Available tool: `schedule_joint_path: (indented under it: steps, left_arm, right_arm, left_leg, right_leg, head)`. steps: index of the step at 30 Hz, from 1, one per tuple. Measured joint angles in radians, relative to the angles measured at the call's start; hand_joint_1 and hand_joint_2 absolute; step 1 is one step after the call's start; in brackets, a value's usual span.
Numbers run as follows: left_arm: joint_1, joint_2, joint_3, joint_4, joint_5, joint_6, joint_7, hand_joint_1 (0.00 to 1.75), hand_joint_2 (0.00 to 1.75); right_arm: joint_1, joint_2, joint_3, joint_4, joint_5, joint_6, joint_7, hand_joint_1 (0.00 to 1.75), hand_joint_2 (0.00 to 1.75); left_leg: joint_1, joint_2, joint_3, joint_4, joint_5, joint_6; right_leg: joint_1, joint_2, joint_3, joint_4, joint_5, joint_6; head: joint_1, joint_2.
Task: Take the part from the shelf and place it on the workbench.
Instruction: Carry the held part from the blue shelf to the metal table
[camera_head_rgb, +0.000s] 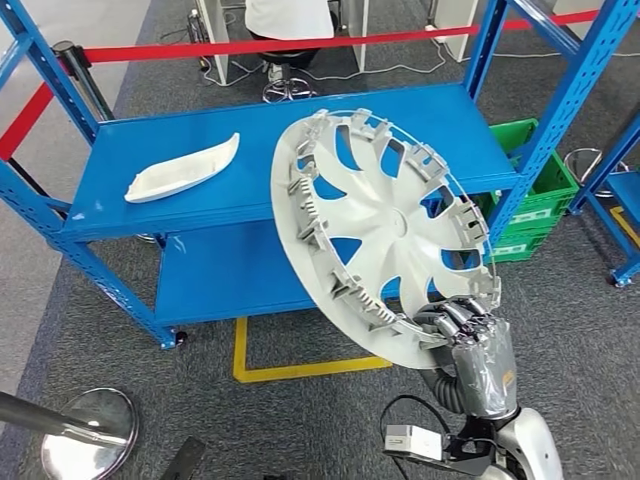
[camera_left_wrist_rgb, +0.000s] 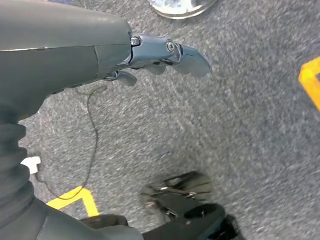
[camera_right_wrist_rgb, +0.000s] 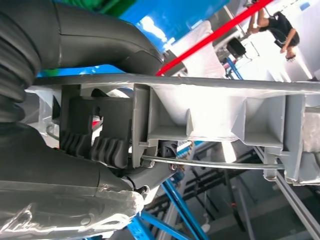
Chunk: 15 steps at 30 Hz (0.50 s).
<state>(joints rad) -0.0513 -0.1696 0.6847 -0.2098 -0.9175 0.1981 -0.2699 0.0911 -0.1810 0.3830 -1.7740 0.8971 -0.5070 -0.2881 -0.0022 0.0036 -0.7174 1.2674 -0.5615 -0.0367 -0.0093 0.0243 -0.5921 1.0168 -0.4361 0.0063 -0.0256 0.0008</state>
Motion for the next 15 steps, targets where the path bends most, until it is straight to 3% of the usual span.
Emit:
schedule_joint_path:
  steps: [1,2,4,6,7,9,10,11,13,14,15]
  left_arm:
    - [0.000,0.000,0.000,0.000,-0.002,0.000,-0.001,0.00,1.75]
    - [-0.001,0.000,0.000,0.000,-0.003,0.000,-0.002,0.00,1.75]
    - [-0.002,-0.001,0.000,0.000,-0.004,-0.001,-0.008,0.00,1.75]
    - [-0.005,-0.003,0.000,0.000,-0.004,-0.002,-0.015,0.00,1.75]
    - [-0.005,-0.005,0.000,0.000,-0.004,-0.002,-0.018,0.00,1.75]
    - [-0.004,-0.006,0.000,0.000,-0.004,-0.002,-0.023,0.00,1.75]
    - [-0.004,-0.006,0.000,0.000,-0.004,-0.002,-0.024,0.00,1.75]
    - [-0.003,-0.005,0.000,0.000,-0.004,-0.002,-0.026,0.00,1.75]
    - [-0.003,-0.004,0.001,0.000,-0.003,-0.002,-0.027,0.00,1.75]
    - [-0.002,-0.004,0.001,0.000,-0.004,-0.002,-0.027,0.00,1.75]
    - [-0.002,-0.003,0.001,0.000,-0.004,-0.002,-0.025,0.00,1.75]
  right_arm:
    - [0.004,0.000,-0.001,-0.002,0.000,0.000,0.001,1.75,1.75]
    - [0.008,-0.001,-0.001,-0.004,0.000,0.000,0.003,1.75,1.75]
    - [0.013,-0.002,-0.003,-0.010,0.000,0.000,0.006,1.75,1.75]
    - [0.015,-0.002,-0.006,-0.019,0.004,-0.001,0.008,1.75,1.75]
    - [0.017,-0.002,-0.008,-0.022,0.006,-0.001,0.009,1.75,1.75]
    - [0.023,-0.003,-0.012,-0.025,0.008,-0.002,0.010,1.75,1.75]
    - [0.027,-0.003,-0.013,-0.025,0.008,-0.002,0.010,1.75,1.75]
    - [0.030,-0.004,-0.013,-0.025,0.009,-0.002,0.010,1.75,1.75]
    - [0.033,-0.004,-0.014,-0.026,0.007,-0.003,0.010,1.75,1.75]
    - [0.033,-0.004,-0.015,-0.026,0.006,-0.003,0.010,1.75,1.75]
    - [0.034,-0.004,-0.016,-0.027,0.004,-0.003,0.010,1.75,1.75]
  left_leg:
    - [0.002,-0.001,0.018,0.003,0.015,0.000]
    - [0.003,-0.005,0.052,-0.028,0.040,0.002]
    - [0.007,-0.048,0.158,-0.160,0.067,0.008]
    - [0.010,-0.088,0.234,-0.272,0.056,0.015]
    - [0.008,-0.089,0.244,-0.295,0.052,0.020]
    - [0.008,-0.064,0.232,-0.301,0.064,0.033]
    - [0.008,-0.049,0.224,-0.303,0.074,0.041]
    - [0.008,-0.034,0.215,-0.304,0.084,0.049]
    - [0.004,-0.008,0.193,-0.303,0.104,0.057]
    - [0.003,0.006,0.181,-0.302,0.113,0.057]
    - [0.002,0.020,0.168,-0.301,0.123,0.057]
  right_leg:
    - [0.000,0.007,-0.015,0.001,0.011,0.003]
    - [-0.001,0.015,-0.029,0.001,0.022,0.007]
    - [-0.002,0.033,-0.051,0.002,0.043,0.016]
    - [-0.001,0.051,-0.067,0.001,0.067,0.026]
    - [-0.001,0.061,-0.073,-0.003,0.080,0.033]
    - [-0.004,0.072,-0.085,-0.011,0.095,0.045]
    - [-0.005,0.059,-0.095,0.003,0.076,0.050]
    - [-0.004,0.039,-0.109,0.037,0.037,0.053]
    - [-0.003,-0.003,-0.141,0.161,-0.067,0.058]
    - [-0.003,-0.011,-0.151,0.226,-0.099,0.060]
    - [-0.003,-0.015,-0.150,0.271,-0.107,0.062]
  head:
    - [0.000,0.000]
    - [0.000,0.000]
    - [0.000,0.000]
    - [0.001,0.000]
    - [0.001,0.000]
    - [0.001,0.000]
    - [0.003,0.000]
    - [0.006,0.000]
    - [0.012,0.000]
    - [0.013,0.000]
    - [0.013,0.000]
